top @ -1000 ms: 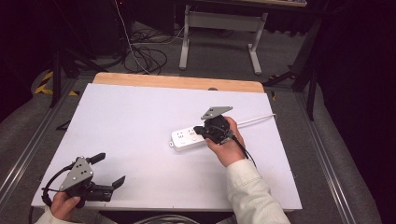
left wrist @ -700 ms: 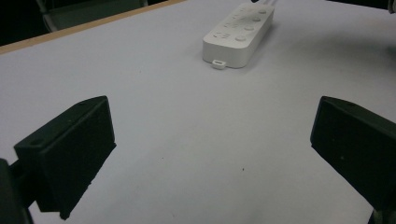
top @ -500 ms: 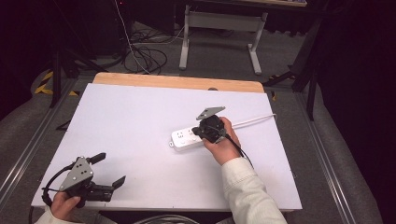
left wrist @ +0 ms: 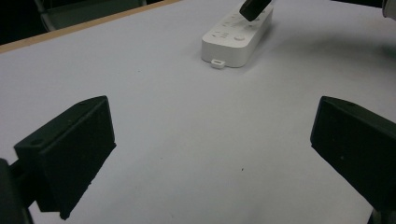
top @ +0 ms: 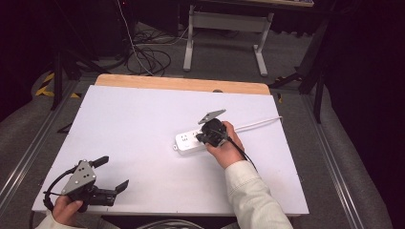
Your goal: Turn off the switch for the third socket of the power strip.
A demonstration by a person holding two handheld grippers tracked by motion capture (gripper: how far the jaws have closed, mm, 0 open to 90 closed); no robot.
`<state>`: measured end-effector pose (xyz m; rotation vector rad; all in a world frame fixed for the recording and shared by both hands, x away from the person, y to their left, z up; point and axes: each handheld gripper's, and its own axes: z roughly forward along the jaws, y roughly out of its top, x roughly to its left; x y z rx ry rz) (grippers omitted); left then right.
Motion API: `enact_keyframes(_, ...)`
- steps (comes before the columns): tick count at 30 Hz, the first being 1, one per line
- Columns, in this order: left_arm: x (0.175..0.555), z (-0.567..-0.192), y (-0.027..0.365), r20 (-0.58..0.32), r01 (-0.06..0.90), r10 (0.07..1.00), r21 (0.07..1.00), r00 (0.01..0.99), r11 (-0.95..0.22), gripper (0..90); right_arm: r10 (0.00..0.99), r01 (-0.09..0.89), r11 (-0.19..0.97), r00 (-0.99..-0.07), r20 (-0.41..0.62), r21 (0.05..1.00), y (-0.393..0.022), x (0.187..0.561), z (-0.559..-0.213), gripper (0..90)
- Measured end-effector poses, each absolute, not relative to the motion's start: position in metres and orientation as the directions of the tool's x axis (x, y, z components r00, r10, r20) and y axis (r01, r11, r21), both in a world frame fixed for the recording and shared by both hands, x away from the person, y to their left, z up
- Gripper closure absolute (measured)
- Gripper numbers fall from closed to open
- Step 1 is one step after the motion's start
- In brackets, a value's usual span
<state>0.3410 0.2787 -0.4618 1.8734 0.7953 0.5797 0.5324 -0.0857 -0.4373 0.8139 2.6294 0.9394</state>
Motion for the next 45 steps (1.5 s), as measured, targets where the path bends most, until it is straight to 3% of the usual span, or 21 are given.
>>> enact_keyframes(45, 0.3409, -0.4621, 0.2774, 0.052, 0.268, 0.735, 0.912, 0.676, -0.310, 0.3, 0.584, 0.426, 0.678, -0.807, -0.086, 0.599, -0.0756, 0.5268, -0.4444, 90.0)
